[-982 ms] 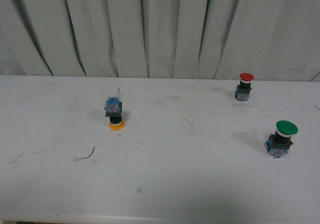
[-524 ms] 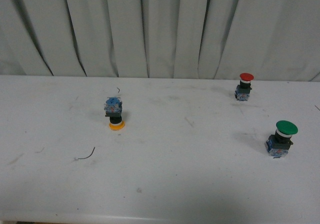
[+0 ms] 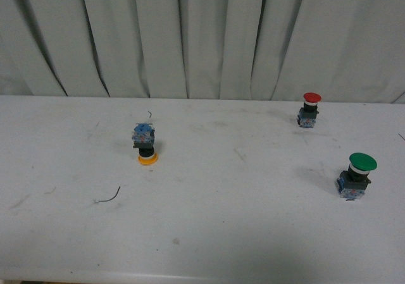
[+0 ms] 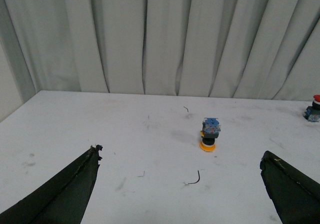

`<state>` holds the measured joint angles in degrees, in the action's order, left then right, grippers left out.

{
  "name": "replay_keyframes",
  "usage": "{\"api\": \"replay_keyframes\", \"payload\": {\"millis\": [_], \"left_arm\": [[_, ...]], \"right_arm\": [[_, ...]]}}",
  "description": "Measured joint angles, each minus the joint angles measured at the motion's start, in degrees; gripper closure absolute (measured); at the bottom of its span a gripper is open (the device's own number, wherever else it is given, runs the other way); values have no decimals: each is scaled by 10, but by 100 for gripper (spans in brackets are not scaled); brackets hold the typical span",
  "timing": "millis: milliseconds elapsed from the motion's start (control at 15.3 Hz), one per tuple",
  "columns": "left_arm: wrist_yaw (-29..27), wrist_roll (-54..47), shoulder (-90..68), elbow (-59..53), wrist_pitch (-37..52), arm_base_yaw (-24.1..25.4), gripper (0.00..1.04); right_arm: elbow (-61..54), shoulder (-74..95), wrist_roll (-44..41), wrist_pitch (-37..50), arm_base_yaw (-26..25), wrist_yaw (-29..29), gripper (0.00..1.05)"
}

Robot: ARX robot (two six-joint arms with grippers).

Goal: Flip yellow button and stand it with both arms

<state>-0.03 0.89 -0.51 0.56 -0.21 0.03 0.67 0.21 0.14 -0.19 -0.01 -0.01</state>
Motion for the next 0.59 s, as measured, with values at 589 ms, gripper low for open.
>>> {"api": "replay_keyframes", "payload": {"millis": [589], "left_arm": [[-22, 101, -517, 135, 299, -24, 7]], "right_arm": [[0, 0, 0, 0, 0, 0, 7]]}}
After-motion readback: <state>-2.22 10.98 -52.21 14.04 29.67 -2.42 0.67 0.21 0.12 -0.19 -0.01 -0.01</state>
